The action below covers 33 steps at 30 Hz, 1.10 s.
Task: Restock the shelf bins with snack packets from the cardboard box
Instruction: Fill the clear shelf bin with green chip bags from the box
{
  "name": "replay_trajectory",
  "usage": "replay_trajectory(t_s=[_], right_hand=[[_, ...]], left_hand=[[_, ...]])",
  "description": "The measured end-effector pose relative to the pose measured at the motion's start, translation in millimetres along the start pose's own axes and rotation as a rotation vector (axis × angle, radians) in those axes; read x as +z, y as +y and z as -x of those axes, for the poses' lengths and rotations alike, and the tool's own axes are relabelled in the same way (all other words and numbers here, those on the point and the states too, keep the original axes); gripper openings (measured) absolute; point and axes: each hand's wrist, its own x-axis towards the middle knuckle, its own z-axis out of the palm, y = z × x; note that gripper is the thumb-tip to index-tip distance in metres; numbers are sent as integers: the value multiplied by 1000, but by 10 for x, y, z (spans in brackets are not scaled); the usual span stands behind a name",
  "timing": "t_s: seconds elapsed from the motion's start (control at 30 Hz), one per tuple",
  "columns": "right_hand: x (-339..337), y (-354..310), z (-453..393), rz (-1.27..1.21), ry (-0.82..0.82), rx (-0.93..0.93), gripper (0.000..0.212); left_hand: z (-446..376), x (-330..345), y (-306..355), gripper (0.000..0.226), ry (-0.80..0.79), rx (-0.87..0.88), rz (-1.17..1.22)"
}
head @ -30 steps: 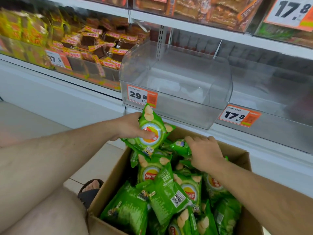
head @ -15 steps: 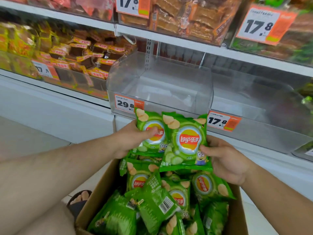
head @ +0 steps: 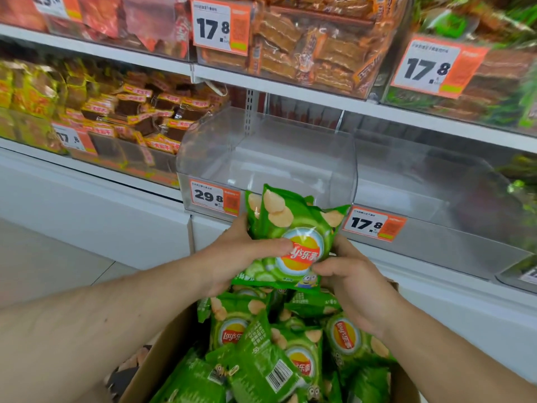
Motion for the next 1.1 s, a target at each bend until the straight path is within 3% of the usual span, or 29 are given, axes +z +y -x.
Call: replay_trajectory(t_s=[0.17,0.27,0.33,0.4,0.5,0.6,0.67,0.73,0.8,0.93,1.03,1.1], right_hand=[[86,-212,-16,-144,-193,7,87],[179,-317,-86,-87,-231,19,64],[241,-395,-184,-65,-190,76,45],[314,-531,-312,-66,-175,125,40],[416,-866,-576,-71,-117,125,38],[484,-1184,-970,-24,-56,167,31],[528,-1248,-1295,4,18,232,34],[583,-1210,-1605,37,106,260,39],[632,-1118,-1890,97,172,257,33],[692,-876,-2422,152,238,189,14],[703,-719,-2832,218,278,95,31],[726,-648,-3011,271,244,48,29]], left_hand=[[9,-35,110,101,-119,-80,25],[27,-106,214,86,-236,-123,29],[17,-194,291,49,-264,-146,23],[-70,-204,446,25,-177,-156,45],[-279,-357,699,30,215,91,50],[-490,-819,745,36,733,429,-593],[-597,-1055,647,59,977,435,-831],[-730,-1056,552,81,1006,246,-738],[-842,-1060,444,87,914,109,-550],[-963,-1162,272,59,841,208,-237],[-1000,-1136,280,53,838,228,-213],[-1016,-1133,274,51,854,232,-220]])
